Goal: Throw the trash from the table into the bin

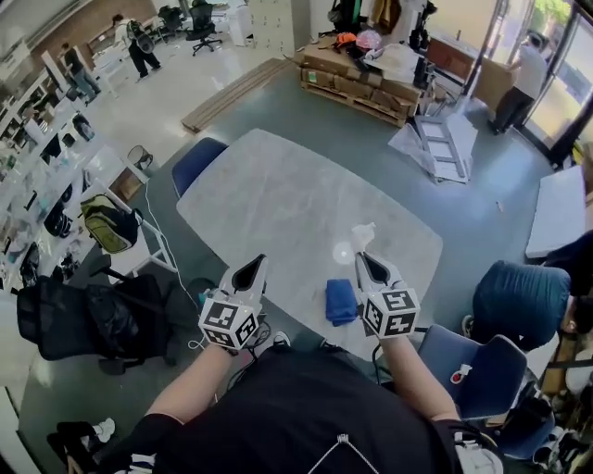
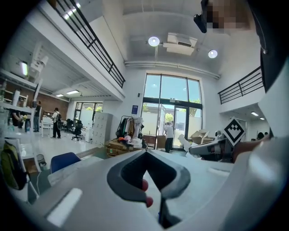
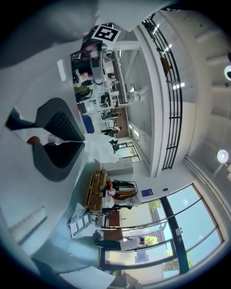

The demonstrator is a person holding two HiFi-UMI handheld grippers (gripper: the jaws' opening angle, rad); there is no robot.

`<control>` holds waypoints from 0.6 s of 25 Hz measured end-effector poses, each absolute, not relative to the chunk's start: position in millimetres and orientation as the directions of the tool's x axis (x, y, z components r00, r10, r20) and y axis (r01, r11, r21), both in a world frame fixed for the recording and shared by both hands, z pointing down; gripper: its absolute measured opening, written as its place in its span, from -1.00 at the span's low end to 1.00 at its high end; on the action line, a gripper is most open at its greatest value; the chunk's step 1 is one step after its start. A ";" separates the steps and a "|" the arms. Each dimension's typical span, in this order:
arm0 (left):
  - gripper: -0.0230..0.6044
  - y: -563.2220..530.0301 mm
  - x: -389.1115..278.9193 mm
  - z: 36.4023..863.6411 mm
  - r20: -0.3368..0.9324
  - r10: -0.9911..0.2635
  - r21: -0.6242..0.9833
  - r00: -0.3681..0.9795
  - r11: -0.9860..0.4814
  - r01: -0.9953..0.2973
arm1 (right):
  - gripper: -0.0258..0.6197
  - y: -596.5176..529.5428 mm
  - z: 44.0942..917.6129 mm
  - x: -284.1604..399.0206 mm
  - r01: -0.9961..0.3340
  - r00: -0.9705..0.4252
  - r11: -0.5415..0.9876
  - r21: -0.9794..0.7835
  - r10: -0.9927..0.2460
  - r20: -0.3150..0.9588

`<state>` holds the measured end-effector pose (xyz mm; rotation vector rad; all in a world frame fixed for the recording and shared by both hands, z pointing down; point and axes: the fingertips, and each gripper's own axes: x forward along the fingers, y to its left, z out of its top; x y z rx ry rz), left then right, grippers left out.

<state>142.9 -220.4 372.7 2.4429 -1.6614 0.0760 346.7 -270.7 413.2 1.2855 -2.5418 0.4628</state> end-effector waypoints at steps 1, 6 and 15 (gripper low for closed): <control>-0.92 -216.3 137.8 369.9 0.148 -0.927 0.117 0.344 -0.329 -0.937 | -0.81 -273.5 413.9 340.8 -0.797 -0.596 0.582 -0.161 -0.716 0.363; -0.92 -184.6 108.3 367.2 0.185 -0.967 0.114 0.177 -0.158 -0.981 | -0.81 -287.1 422.3 296.7 -0.689 -0.709 0.706 -0.163 -0.609 0.356; -0.92 -85.8 4.9 378.3 0.269 -0.954 0.119 -0.134 0.171 -0.978 | -0.81 -245.9 430.5 162.8 -0.463 -0.854 0.866 -0.186 -0.380 0.355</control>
